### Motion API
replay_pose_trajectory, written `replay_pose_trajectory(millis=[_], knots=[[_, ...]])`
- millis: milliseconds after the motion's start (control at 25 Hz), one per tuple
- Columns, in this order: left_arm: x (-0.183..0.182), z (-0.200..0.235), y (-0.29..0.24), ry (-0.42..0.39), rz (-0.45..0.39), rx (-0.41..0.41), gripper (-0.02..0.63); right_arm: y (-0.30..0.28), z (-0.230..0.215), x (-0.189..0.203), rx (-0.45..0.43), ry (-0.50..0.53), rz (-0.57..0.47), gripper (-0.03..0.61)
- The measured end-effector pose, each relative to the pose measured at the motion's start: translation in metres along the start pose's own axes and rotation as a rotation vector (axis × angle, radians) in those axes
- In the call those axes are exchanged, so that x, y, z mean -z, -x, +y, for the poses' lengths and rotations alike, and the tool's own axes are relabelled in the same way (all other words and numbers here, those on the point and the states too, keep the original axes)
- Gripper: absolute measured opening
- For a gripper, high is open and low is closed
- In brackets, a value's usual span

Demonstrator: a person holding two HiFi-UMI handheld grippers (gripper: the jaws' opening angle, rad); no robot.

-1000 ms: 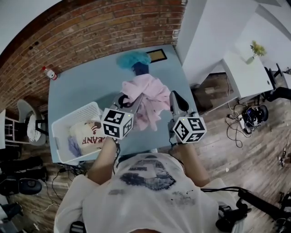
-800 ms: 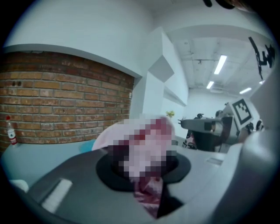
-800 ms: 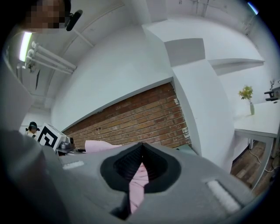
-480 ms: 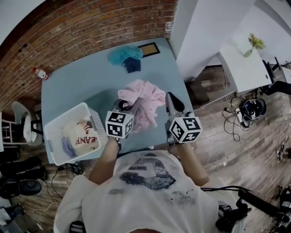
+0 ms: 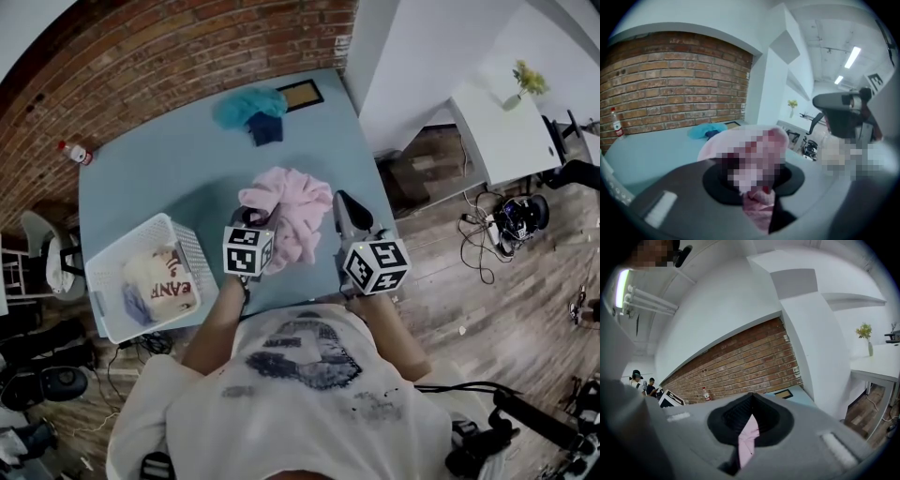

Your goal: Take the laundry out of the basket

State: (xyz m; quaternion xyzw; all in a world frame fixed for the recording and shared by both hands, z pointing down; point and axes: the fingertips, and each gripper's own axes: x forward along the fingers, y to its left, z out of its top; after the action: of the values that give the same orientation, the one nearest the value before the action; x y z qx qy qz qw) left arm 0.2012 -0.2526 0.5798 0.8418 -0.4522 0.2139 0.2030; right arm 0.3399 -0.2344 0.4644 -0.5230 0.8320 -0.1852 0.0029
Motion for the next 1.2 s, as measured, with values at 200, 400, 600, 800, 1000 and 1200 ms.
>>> replay_pose_trajectory(millis=[200,400,600,800,1000,1200], knots=[[0.019,0.014,-0.011,0.021,0.025,-0.038,0.124,0.000,-0.004,0.008,-0.002,-0.011,0.014,-0.003],[0.036,0.029,-0.017,0.046,0.043,-0.084,0.129,-0.005,0.001,0.011,-0.012,-0.011,0.018,-0.003],[0.046,0.040,-0.022,0.020,0.053,-0.120,0.129,-0.006,0.005,0.014,-0.020,-0.013,0.025,-0.003],[0.048,0.046,-0.023,0.037,0.059,-0.146,0.145,-0.007,0.004,0.016,-0.018,-0.016,0.032,-0.003],[0.054,0.057,-0.020,0.099,0.068,-0.181,0.176,-0.006,0.002,0.013,-0.016,-0.019,0.026,-0.003],[0.052,0.061,-0.014,0.111,0.066,-0.196,0.210,-0.007,0.002,0.013,-0.017,-0.023,0.026,-0.003]])
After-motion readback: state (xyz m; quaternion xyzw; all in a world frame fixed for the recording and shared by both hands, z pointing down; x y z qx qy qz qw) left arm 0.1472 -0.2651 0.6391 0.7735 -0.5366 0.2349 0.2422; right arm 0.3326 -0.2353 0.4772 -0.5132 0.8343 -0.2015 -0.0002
